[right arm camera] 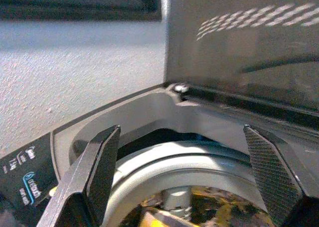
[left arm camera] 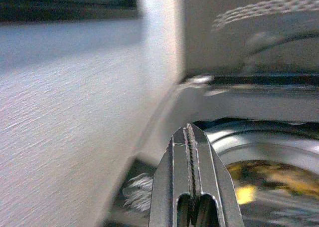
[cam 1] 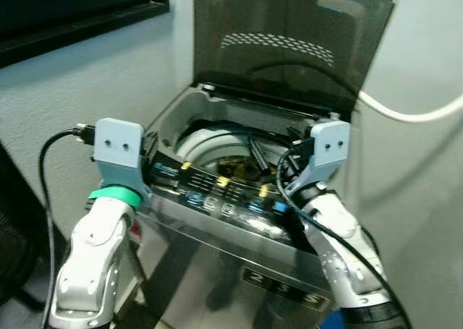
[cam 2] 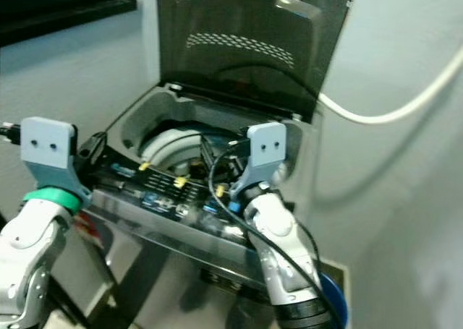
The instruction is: Clothes washing
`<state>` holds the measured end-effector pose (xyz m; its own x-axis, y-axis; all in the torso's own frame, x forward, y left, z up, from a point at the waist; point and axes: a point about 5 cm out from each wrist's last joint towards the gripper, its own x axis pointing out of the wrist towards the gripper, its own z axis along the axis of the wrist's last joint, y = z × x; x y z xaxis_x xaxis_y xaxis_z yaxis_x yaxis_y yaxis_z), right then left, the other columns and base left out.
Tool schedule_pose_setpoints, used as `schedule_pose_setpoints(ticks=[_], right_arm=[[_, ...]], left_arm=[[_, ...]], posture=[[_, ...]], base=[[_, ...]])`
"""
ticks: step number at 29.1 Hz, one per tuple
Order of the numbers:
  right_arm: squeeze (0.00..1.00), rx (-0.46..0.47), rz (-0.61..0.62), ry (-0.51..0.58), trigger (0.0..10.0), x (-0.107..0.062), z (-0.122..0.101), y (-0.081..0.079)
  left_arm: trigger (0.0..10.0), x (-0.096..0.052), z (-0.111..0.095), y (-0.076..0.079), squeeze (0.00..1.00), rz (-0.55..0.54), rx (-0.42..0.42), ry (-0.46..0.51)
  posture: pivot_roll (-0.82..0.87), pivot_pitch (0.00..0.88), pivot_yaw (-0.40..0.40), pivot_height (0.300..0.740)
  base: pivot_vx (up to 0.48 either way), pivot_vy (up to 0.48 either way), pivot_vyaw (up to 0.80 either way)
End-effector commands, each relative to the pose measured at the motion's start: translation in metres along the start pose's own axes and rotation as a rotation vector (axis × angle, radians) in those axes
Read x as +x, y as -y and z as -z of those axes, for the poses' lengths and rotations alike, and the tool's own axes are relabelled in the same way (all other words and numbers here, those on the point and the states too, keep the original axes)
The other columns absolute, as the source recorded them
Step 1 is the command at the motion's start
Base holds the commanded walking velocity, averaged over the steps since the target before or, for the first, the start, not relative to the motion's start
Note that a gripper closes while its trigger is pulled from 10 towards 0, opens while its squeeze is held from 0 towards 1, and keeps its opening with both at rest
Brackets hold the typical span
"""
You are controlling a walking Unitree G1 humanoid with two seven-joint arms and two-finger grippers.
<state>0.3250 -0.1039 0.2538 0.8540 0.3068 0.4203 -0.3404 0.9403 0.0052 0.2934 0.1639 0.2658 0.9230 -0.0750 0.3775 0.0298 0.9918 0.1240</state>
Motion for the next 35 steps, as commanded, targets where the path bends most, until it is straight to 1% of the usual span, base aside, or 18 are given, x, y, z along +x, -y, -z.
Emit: schedule_pose_setpoints(ticks=[1,5,13,15,18,26,35], right_arm=[[0.0,-0.004,-0.011,0.012,10.0,0.0,-0.001,-0.003],[0.0,-0.002,-0.004,0.022,10.0,0.0,-0.003,0.0],[0.0,-0.004,-0.006,0.028,10.0,0.002,-0.004,0.002],[0.0,-0.009,0.0,0.035,10.0,0.004,-0.006,0.007],[0.0,-0.017,0.004,0.044,10.0,0.007,-0.008,0.011],[0.0,-0.02,0.002,0.047,10.0,0.008,-0.01,0.014],[0.0,-0.012,-0.02,0.048,10.0,0.008,-0.009,0.01]], left_arm=[[10.0,0.0,0.0,0.0,0.0,-0.001,-0.011,0.005],[10.0,0.002,-0.007,0.004,0.0,0.03,0.007,0.052],[10.0,0.002,-0.009,0.006,0.0,0.043,0.014,0.064],[10.0,0.002,-0.01,0.008,0.0,0.049,0.021,0.066],[10.0,0.003,-0.009,0.008,0.0,0.05,0.004,0.053],[10.0,0.002,-0.009,0.009,0.0,0.048,-0.013,0.052],[10.0,0.001,-0.009,0.008,0.0,0.043,-0.022,0.055]], posture=[[0.0,0.003,-0.012,0.74],[0.0,0.004,-0.014,0.74],[0.0,0.008,-0.013,0.74],[0.0,0.016,-0.011,0.74],[0.0,0.022,-0.008,0.74],[0.0,0.03,-0.011,0.74],[0.0,0.035,-0.019,0.74]], base=[[0.0,0.0,0.8],[0.0,0.0,0.8],[0.0,0.0,0.8],[0.0,0.0,0.8],[0.0,0.0,0.8],[0.0,0.0,0.8],[0.0,0.0,0.8]])
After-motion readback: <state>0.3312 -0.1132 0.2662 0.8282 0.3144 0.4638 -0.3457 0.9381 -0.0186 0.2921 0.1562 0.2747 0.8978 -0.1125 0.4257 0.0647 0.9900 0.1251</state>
